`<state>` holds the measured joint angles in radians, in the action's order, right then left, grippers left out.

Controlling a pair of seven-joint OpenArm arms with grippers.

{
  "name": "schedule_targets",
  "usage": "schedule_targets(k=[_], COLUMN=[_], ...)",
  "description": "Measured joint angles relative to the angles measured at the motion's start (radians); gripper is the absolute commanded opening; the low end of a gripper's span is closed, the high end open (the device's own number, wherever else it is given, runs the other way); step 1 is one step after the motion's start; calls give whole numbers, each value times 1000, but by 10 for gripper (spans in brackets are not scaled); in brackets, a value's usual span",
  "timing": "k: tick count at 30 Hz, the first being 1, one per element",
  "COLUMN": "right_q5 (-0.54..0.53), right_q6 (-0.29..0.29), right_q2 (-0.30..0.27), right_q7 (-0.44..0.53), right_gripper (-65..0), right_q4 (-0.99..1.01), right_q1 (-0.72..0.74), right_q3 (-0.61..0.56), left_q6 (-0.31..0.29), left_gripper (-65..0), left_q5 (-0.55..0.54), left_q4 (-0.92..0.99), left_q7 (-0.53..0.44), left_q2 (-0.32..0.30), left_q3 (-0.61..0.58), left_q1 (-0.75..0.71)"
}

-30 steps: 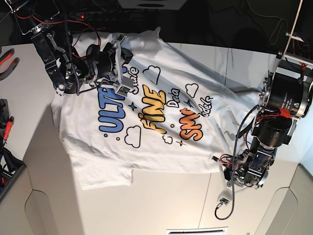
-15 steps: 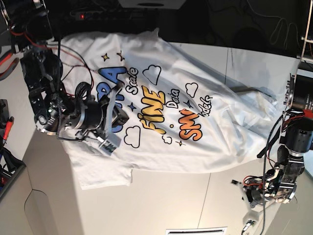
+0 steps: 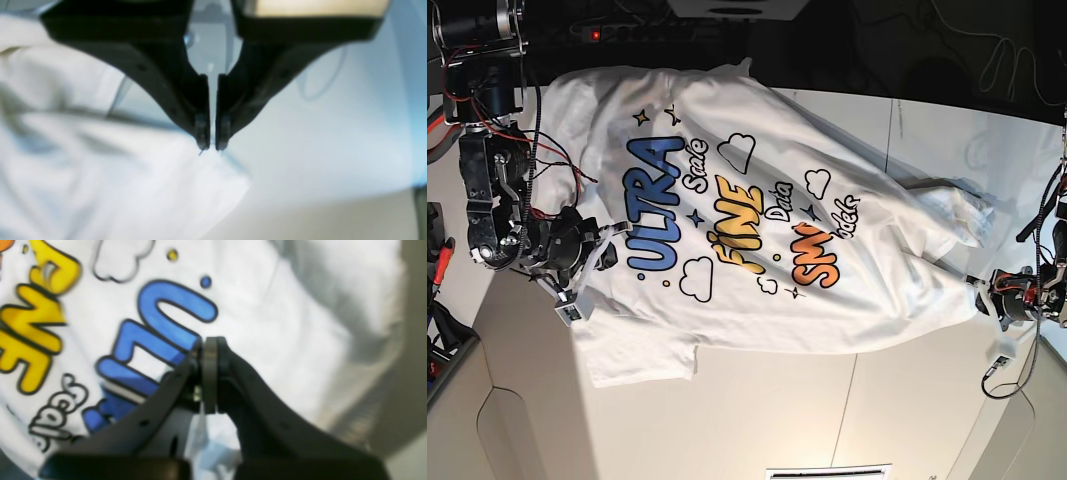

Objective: Layout the t-shirt on the table in an organized manner, then fold the t-shirt properly
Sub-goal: 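Pull the shirt taut between both grippers to flatten the print, then sweep the right gripper across the shirt body to smooth it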

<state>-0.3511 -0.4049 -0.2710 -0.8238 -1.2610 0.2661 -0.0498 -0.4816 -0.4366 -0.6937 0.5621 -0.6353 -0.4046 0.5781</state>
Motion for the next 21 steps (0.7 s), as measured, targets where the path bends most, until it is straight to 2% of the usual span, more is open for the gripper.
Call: schedule_targets(k=[2,5,8,11,13,17,21], right_q5=[0,14,65,78,87,138,198], right_q6=[-7,-10,-11,-18,-17,-13,37], right_q2=[4,6,8,8,8,8,9], right_q7=[32,30,31,39,54,155,224], right_gripper=[-650,-650,-650,-650,-650,-650,-650], right_q4=[34,60,73,92,110,169,291], right_q1=[0,0,0,3,9,19,90], right_q3=[0,0,0,0,1,2,2], left_q6=[0,-1,3,89,126,235,331], left_gripper=[-611,-611,-611,-611,-611,-611,-611], left_q5=[0,57,179,295,352,442,499], left_q4=[0,0,7,33,61,86,95], left_q7=[-19,-30,-29,-47,-76,-143,-167], left_q2=[29,93,168,232,260,289,286], left_q3=[0,0,0,0,1,2,2], left_q1=[-8,-11,-10,0,10,9,18])
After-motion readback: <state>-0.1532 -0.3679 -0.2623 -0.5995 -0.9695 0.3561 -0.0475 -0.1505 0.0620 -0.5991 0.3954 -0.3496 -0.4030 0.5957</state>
